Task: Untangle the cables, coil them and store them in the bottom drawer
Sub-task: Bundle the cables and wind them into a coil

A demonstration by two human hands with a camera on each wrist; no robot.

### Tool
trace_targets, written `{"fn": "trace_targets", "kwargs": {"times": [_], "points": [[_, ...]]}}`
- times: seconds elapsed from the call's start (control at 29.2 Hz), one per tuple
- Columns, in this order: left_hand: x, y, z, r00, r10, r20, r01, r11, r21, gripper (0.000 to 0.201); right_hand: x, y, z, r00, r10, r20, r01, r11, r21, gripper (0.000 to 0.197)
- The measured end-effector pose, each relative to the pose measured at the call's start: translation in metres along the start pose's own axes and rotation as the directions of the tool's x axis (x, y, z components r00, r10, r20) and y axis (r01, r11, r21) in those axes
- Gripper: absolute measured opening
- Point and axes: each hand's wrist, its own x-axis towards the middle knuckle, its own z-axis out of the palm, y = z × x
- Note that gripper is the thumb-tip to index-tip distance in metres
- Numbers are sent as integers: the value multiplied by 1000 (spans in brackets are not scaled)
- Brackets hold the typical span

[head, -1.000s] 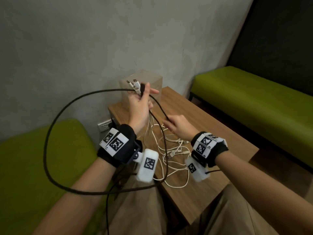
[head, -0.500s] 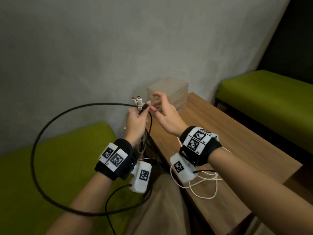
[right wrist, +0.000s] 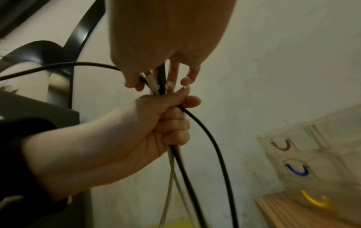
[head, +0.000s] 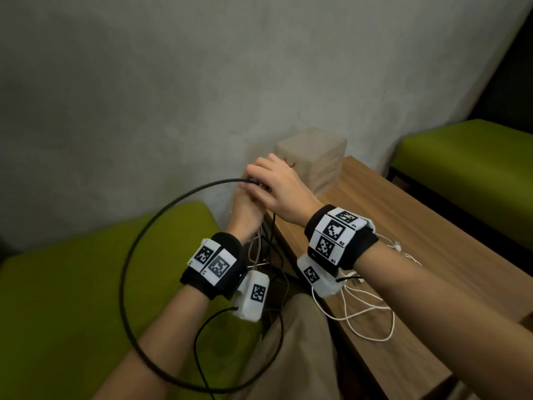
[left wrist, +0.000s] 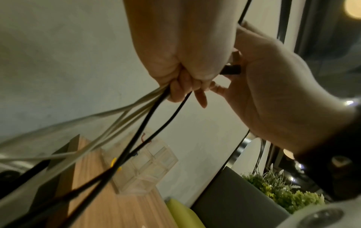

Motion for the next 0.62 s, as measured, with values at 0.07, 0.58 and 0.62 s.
{"fn": "trace_targets", "kwargs": {"times": [0.07, 0.58, 0.62], "points": [[3, -5, 3, 999, 40, -1, -40, 998, -39, 17, -1, -2, -1, 998, 34, -51, -32, 999, 33, 34], [54, 4, -91, 908, 3, -420, -206, 875, -438, 32, -38, 48, 37, 665, 555, 500, -566, 811, -147, 23], [57, 7, -96, 899, 18, -438, -233, 865, -444, 32, -38, 43, 40, 663, 538, 520, -588, 805, -83, 25]]}}
